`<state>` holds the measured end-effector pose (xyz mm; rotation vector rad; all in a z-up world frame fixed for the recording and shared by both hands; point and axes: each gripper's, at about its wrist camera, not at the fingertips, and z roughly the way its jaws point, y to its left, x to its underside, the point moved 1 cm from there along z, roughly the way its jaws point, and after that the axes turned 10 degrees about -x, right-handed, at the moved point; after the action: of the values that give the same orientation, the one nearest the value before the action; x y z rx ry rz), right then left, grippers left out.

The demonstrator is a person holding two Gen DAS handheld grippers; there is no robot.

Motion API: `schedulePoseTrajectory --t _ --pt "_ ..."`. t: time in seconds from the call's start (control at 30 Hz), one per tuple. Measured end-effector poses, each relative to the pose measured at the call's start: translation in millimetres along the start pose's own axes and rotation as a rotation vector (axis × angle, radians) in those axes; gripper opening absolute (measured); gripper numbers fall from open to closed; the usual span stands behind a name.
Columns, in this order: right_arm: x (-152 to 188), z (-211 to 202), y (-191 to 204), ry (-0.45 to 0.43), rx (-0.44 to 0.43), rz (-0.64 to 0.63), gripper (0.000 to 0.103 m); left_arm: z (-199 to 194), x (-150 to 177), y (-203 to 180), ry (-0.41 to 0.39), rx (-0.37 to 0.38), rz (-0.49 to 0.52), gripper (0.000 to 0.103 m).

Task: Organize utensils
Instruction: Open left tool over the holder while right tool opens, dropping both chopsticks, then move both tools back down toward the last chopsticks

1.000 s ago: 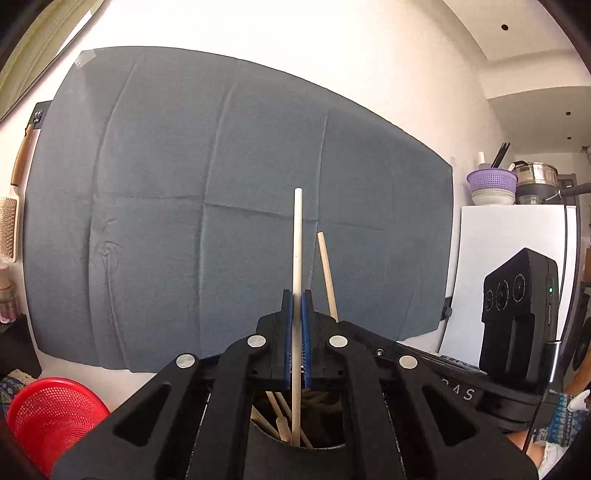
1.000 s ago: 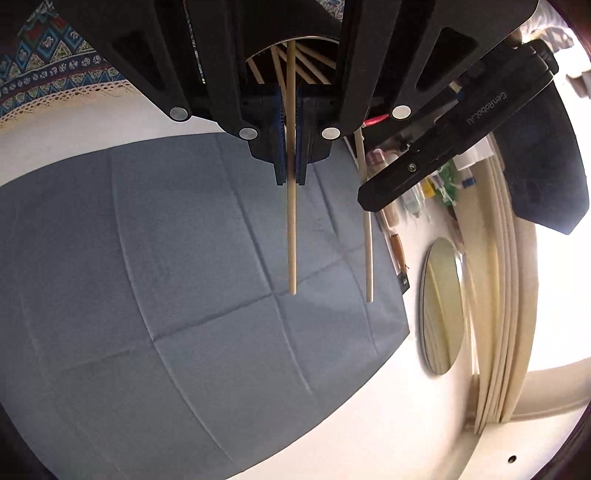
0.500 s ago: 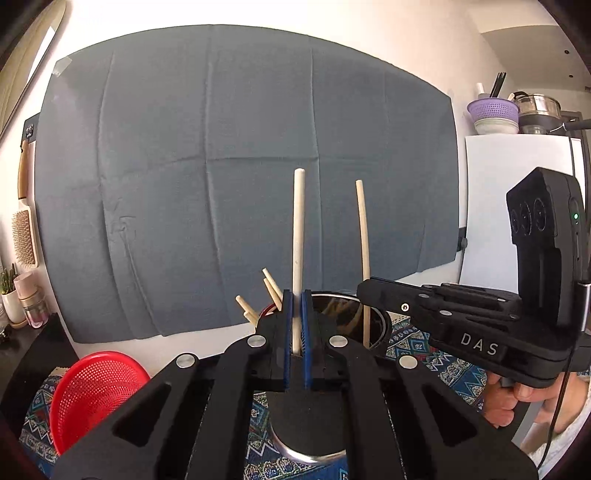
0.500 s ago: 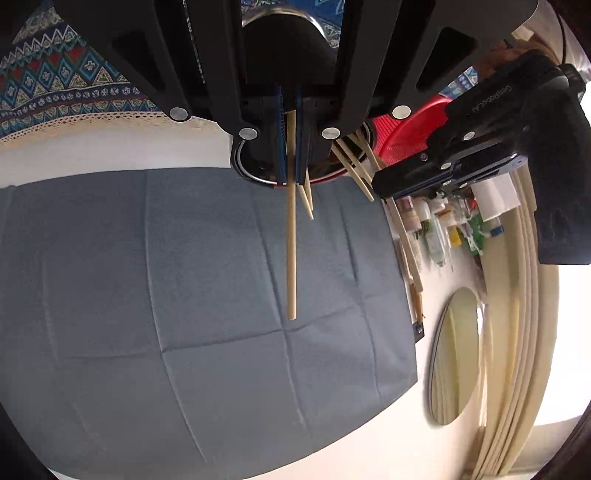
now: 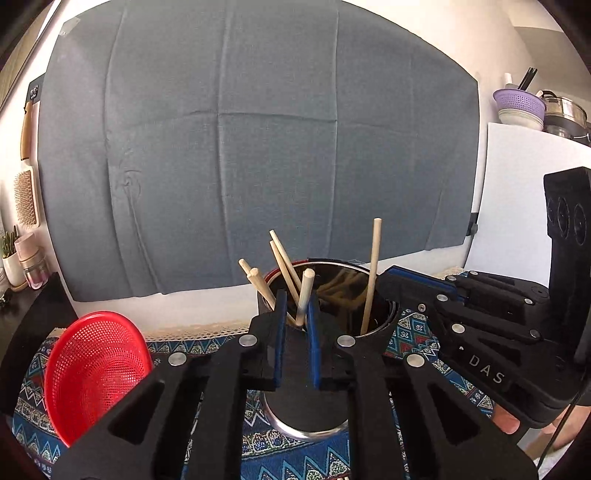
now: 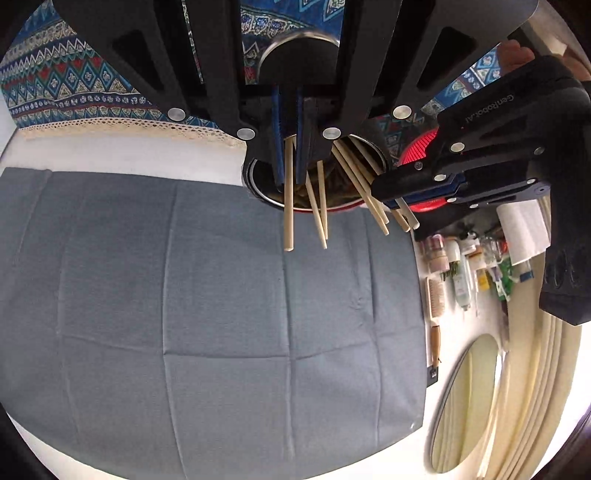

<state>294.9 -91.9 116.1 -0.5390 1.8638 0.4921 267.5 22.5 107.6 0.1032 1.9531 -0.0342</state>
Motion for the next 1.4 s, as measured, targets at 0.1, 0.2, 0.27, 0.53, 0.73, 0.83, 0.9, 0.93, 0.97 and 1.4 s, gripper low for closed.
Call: schedulePoseTrajectory --t 0.1,0.2,0.27,0.53,0.73,0.83,0.9,0.93,0.97,1.4 --pt "-3 -8 0 -0.009 0.024 -0.002 0.008 -6 -2 0 -0.006 0.001 0.007 0.029" --pt "-6 -18 -1 -0.024 0.036 0.013 0.026 -13 -4 -1 -0.014 -0.009 0.025 0.037" --pt "-7 -27 -2 -0.045 0.054 0.014 0.041 -19 -6 -1 -0.019 -0.008 0.030 0.042" --pt "-10 -63 3 -0.057 0.143 0.013 0.085 -52 -10 12 -0.040 -0.067 0.026 0.077" --pt "0 -80 18 -0.014 0.153 -0.019 0.089 -75 -3 27 -0.027 -0.118 -0.009 0.097" --pt "9 -83 26 0.021 0.148 -0.025 0.090 -81 5 34 0.013 -0.116 -0.014 0.097" --pt "17 -84 32 0.043 0.139 -0.024 0.090 -86 13 36 0.036 -0.122 -0.012 0.097" --pt "21 -85 34 0.052 0.138 -0.021 0.090 -88 17 36 0.048 -0.122 -0.004 0.097" --pt "26 -86 37 0.064 0.139 -0.017 0.090 -89 21 36 0.063 -0.128 0.008 0.097" --pt "103 -79 59 0.277 0.116 0.032 0.091 -59 102 31 0.375 -0.162 0.057 0.097"
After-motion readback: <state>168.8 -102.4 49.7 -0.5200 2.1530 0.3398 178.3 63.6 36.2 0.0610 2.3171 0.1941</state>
